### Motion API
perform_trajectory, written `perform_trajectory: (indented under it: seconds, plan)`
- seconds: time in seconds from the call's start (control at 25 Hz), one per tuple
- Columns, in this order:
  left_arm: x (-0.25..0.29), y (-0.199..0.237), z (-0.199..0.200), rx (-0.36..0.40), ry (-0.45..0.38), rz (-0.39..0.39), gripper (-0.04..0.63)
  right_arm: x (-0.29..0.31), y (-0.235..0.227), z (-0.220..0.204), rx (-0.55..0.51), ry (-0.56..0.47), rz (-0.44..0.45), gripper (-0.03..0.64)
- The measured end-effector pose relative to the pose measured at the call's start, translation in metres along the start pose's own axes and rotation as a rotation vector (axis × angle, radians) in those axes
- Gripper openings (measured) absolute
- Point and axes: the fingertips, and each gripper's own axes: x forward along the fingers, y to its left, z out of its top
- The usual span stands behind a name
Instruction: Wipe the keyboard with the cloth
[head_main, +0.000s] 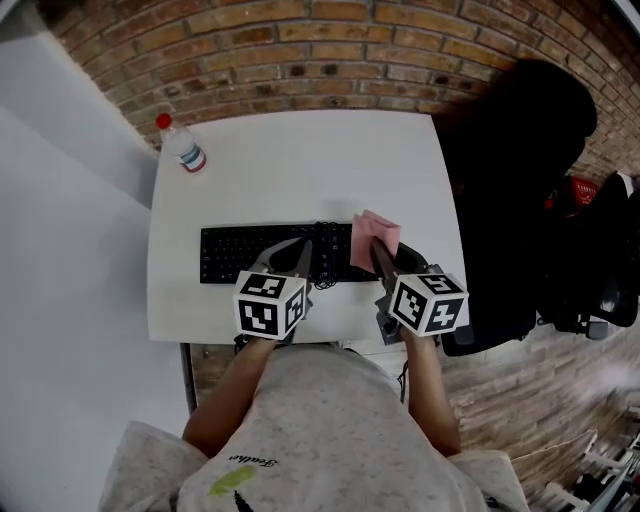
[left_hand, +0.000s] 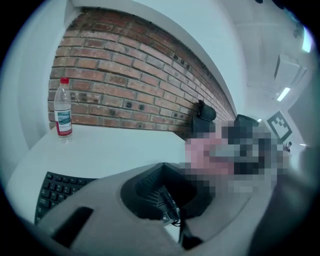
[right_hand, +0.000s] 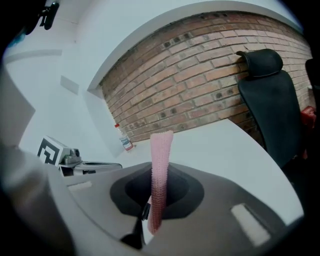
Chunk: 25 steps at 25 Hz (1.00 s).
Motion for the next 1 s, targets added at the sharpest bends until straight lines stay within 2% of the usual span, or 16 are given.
perform_trajectory:
  seconds: [0.36, 0.68, 1.0]
  plan:
    - [-0.042, 0.048, 0.016, -0.013, -0.069, 0.051, -0.014, 0.033, 0.065, 0.013, -0.12, -0.042, 0.051, 0.021]
    - [-0.069, 0.082, 0.012, -0.02, -0.077, 0.088, -0.014, 0.048, 0.107, 0.018, -0.248, -0.103, 0.056, 0.02]
    - [-0.07, 0.083, 0.011, -0.024, -0.07, 0.074, -0.014, 0.049, 0.113, 0.015, -0.248, -0.105, 0.054, 0.02]
